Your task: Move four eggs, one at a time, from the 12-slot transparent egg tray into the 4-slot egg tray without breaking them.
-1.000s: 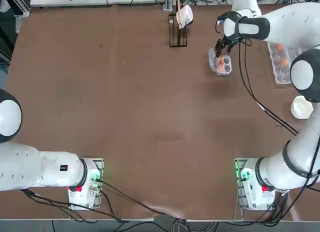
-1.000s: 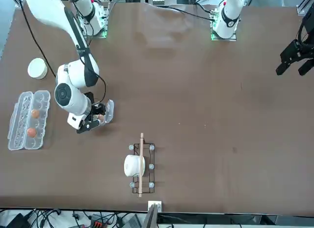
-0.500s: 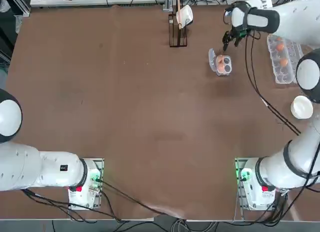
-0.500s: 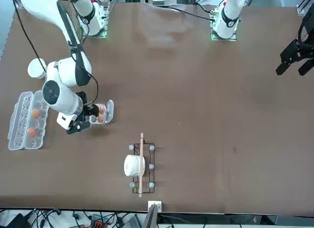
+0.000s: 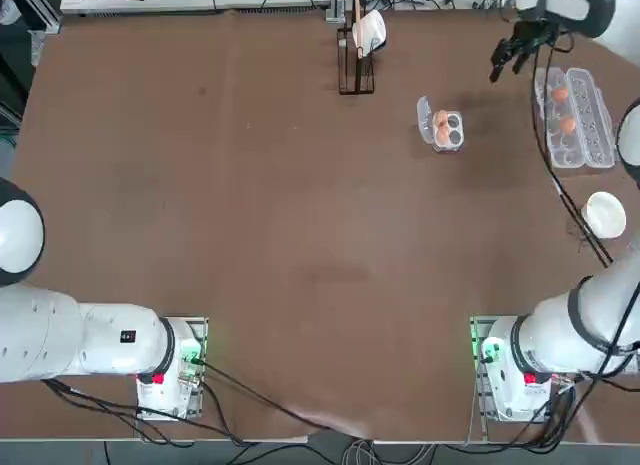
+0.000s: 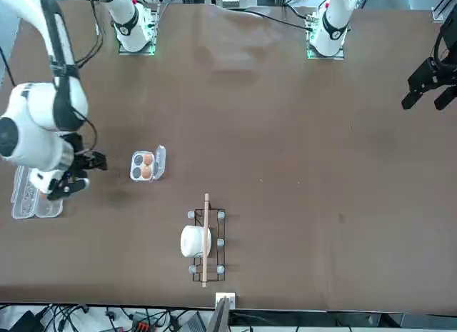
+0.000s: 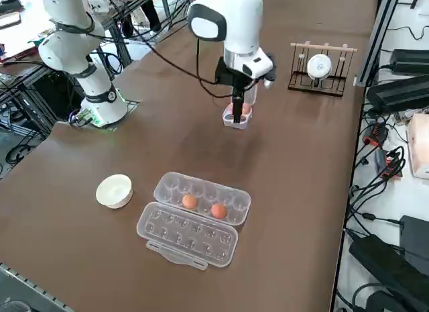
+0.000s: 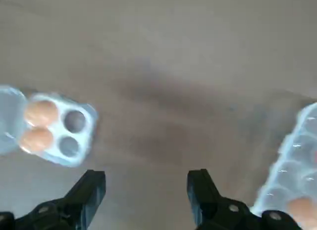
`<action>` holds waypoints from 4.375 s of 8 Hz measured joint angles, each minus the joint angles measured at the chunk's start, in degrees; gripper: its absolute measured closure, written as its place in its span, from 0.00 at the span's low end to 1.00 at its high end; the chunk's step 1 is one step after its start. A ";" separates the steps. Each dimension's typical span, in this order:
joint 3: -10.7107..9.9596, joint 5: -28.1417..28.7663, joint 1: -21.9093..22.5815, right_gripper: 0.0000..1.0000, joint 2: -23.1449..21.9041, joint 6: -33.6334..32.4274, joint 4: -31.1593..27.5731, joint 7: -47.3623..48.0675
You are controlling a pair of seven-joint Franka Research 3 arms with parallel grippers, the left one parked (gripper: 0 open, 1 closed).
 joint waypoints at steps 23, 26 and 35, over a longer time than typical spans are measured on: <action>0.74 0.82 -21.13 0.10 24.11 9.08 19.28 -78.35; 0.73 0.82 -21.79 0.16 24.34 9.07 19.28 -78.58; 1.05 0.82 -21.96 0.23 24.46 9.14 19.38 -79.01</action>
